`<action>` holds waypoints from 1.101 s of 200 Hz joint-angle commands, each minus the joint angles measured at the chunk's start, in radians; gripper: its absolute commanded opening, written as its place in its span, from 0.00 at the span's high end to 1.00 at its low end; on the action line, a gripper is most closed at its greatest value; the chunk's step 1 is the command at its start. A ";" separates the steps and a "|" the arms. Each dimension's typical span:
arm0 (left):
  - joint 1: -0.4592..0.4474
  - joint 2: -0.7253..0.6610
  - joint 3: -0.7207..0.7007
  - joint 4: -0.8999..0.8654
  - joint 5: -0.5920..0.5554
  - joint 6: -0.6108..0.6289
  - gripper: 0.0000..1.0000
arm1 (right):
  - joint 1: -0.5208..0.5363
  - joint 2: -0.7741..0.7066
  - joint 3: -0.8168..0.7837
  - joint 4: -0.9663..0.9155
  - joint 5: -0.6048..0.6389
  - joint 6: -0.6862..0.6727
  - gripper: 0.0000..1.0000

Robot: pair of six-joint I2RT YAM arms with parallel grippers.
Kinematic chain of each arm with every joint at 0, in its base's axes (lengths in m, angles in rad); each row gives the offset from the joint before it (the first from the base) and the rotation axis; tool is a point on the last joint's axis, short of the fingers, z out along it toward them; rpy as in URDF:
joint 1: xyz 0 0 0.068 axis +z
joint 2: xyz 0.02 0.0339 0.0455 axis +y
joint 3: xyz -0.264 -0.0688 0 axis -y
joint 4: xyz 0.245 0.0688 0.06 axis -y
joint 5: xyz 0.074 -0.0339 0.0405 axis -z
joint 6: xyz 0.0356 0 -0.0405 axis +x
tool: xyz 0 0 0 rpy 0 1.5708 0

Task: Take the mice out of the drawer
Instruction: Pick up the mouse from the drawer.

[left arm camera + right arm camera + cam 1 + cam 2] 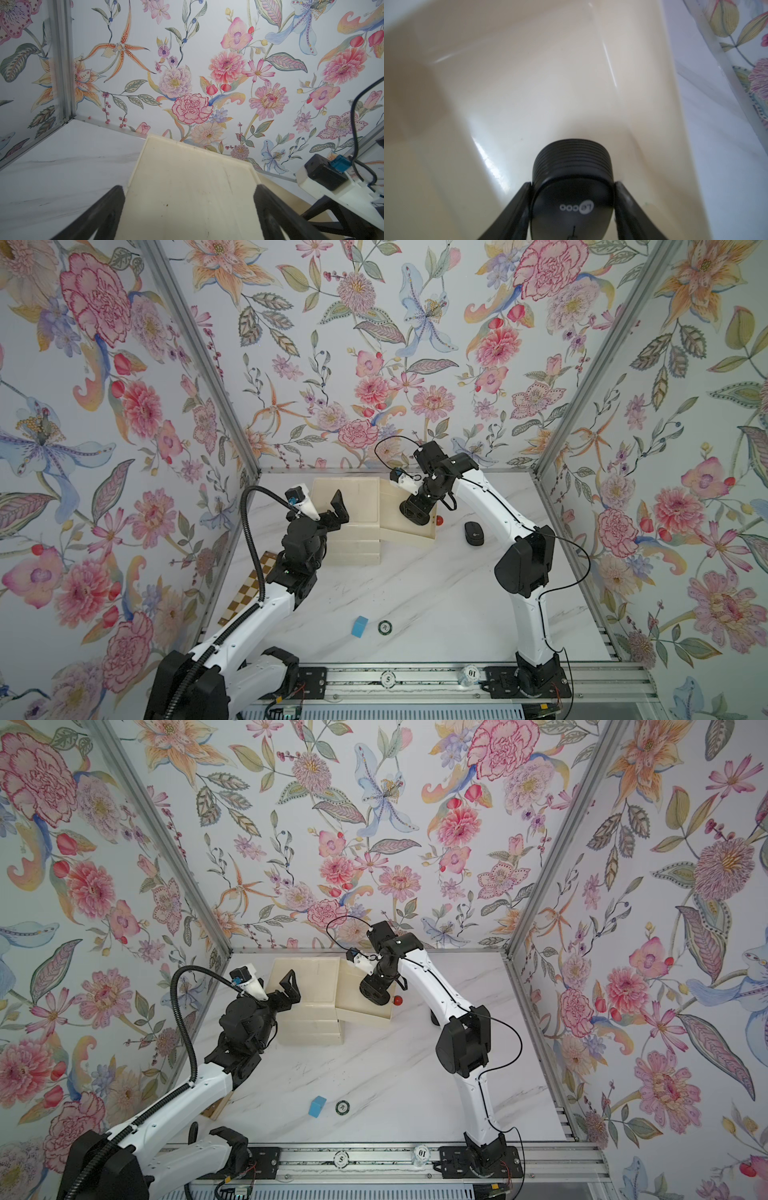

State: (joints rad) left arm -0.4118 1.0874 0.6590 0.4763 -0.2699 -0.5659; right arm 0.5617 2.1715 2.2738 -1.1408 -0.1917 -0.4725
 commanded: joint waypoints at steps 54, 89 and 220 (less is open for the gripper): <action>-0.007 -0.023 -0.022 0.020 -0.008 -0.010 0.00 | -0.038 -0.035 0.127 -0.019 0.004 0.101 0.53; -0.007 -0.024 -0.024 0.023 -0.008 -0.011 0.00 | -0.125 -0.086 0.139 -0.019 0.022 0.168 0.53; -0.007 -0.011 -0.004 0.028 0.005 -0.013 0.00 | -0.317 -0.268 -0.549 0.330 0.099 0.486 0.53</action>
State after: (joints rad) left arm -0.4118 1.0786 0.6453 0.4923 -0.2691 -0.5694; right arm 0.1970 1.8755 1.7782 -0.9207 -0.1001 -0.0868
